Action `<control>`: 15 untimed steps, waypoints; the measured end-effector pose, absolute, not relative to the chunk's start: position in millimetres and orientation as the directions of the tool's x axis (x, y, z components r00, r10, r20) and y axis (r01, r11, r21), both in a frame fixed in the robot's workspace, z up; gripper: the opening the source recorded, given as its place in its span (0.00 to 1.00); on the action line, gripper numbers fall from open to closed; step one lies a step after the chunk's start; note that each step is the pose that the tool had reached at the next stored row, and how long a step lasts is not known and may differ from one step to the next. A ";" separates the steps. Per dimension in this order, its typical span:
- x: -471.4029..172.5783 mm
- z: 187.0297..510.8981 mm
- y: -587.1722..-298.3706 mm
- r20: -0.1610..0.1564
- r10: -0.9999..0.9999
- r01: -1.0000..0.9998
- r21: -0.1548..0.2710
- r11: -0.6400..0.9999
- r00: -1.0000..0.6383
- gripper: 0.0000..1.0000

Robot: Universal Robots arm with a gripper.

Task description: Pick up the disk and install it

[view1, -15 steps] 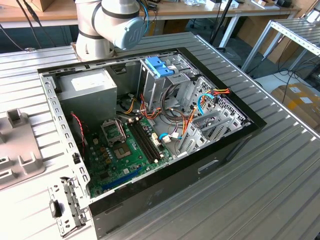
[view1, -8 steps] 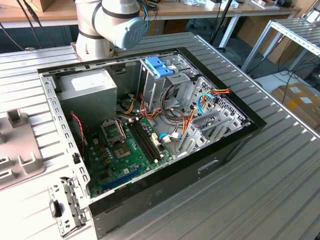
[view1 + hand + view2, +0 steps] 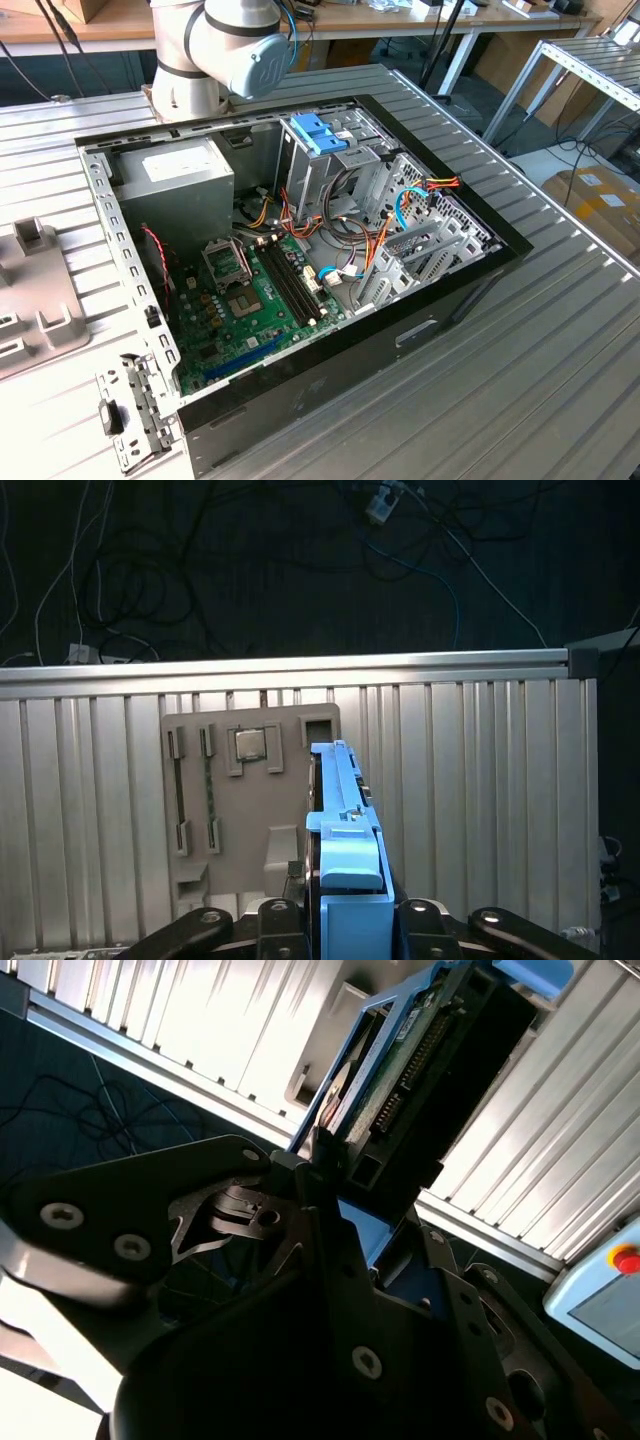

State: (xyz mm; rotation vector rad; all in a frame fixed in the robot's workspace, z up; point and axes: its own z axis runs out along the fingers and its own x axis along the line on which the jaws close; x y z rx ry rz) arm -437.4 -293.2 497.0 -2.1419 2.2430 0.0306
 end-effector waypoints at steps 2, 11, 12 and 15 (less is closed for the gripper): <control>-435.6 497.0 -293.5 -0.043 -0.998 -0.999 -0.013 0.046 -0.046 0.37; -430.8 497.0 -295.2 -0.043 -0.998 -0.999 -0.013 0.046 -0.046 0.37; -430.5 497.0 -295.4 -0.043 -0.998 -0.999 -0.013 0.046 -0.046 0.37; -429.7 497.0 -296.0 -0.043 -0.998 -0.999 -0.013 0.046 -0.046 0.37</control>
